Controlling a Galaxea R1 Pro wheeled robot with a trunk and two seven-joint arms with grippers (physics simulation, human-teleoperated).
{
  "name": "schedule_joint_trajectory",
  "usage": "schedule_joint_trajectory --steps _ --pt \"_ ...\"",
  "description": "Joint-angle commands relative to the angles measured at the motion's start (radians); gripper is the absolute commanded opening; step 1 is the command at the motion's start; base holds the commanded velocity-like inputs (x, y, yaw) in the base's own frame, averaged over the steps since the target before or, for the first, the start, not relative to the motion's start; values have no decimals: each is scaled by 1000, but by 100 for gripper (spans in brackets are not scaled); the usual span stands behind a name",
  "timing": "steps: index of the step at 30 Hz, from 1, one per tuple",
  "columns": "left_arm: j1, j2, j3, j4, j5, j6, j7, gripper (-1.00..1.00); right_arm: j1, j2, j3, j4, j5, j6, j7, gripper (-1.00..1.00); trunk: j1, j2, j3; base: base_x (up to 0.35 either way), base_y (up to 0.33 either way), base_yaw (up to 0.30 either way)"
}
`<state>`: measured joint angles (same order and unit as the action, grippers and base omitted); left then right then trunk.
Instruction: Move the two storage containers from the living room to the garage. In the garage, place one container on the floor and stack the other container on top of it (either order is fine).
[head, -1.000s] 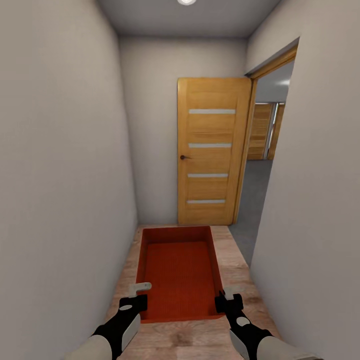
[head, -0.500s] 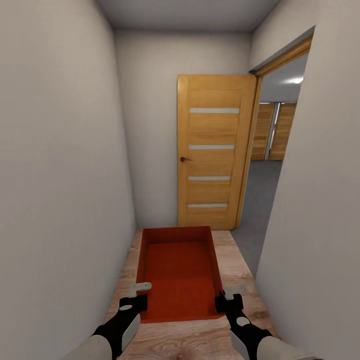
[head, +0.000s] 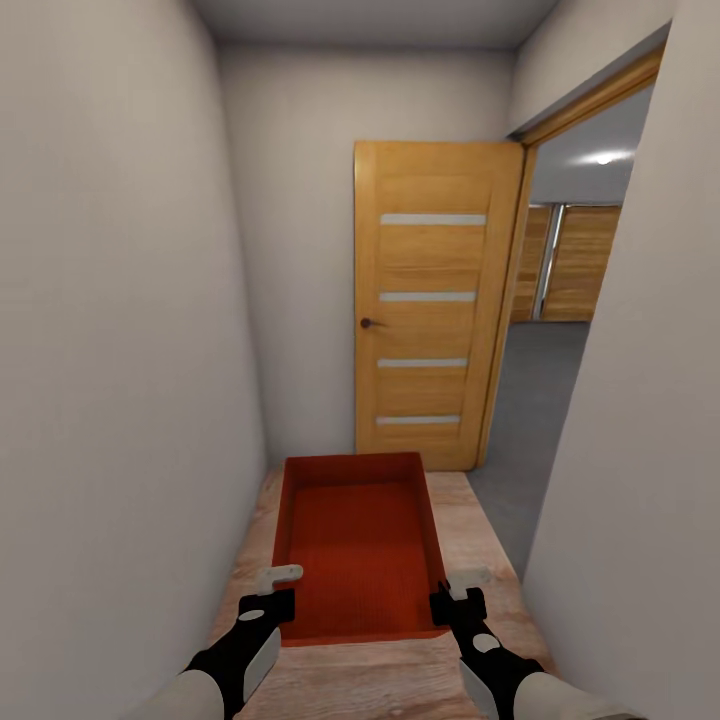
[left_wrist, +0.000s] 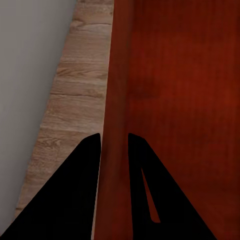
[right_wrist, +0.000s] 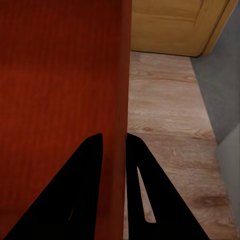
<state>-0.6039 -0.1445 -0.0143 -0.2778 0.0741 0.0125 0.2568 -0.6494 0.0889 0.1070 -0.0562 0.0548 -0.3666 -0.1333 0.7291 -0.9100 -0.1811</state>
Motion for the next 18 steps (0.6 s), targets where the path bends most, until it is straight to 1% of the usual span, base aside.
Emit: schedule_joint_trajectory --steps 1,18 --pt "0 6 7 -4 -14 -22 21 -100 -1 0 -61 3 -2 -2 -11 -100 1 -1 -1 322 0 0" --pt "0 6 7 -4 -14 -22 21 -100 -1 0 -61 2 -3 -2 -11 -100 1 -1 -1 322 0 0"
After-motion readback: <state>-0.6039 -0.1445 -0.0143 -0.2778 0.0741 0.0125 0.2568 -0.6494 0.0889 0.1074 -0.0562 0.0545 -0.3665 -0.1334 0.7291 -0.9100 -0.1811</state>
